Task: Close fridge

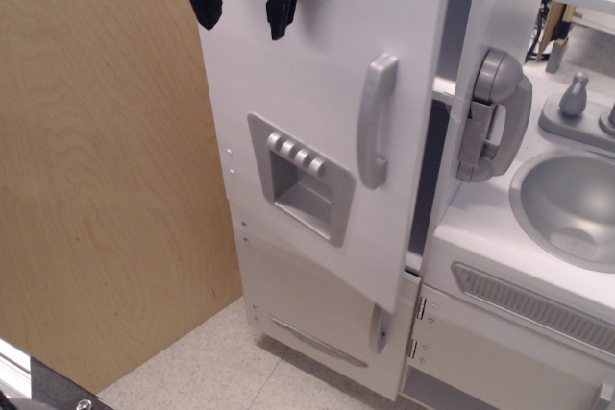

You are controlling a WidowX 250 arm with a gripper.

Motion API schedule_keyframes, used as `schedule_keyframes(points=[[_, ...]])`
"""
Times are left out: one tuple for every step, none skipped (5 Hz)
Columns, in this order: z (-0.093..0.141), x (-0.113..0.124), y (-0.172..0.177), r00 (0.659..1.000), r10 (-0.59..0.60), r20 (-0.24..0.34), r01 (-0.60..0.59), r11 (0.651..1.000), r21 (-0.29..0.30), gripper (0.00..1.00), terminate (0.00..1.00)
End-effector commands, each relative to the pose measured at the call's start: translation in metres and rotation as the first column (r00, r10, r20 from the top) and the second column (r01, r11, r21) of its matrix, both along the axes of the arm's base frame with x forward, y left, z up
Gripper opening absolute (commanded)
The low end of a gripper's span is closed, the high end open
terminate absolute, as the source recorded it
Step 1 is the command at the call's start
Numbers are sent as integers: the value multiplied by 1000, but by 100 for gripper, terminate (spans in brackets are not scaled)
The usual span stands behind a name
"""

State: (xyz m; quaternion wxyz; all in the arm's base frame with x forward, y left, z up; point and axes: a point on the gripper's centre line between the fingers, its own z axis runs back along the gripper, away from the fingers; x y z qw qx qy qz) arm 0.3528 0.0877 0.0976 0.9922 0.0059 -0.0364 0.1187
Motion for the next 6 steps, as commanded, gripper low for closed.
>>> schedule_keyframes(points=[[20,19,6,997,57,48,-56,998,-19,100,0],[21,22,4,997,59,55,-58,998,-18,100,0],[22,25,3,996,69,54,-68,997,-24,100,0],[19,-2,0,999,17,51,-16,1000,-14,100,0],[15,-40,-4,998,-51,42,51,999,2,100,0],[16,-60,-6,995,-95,28,95,995,8,100,0]])
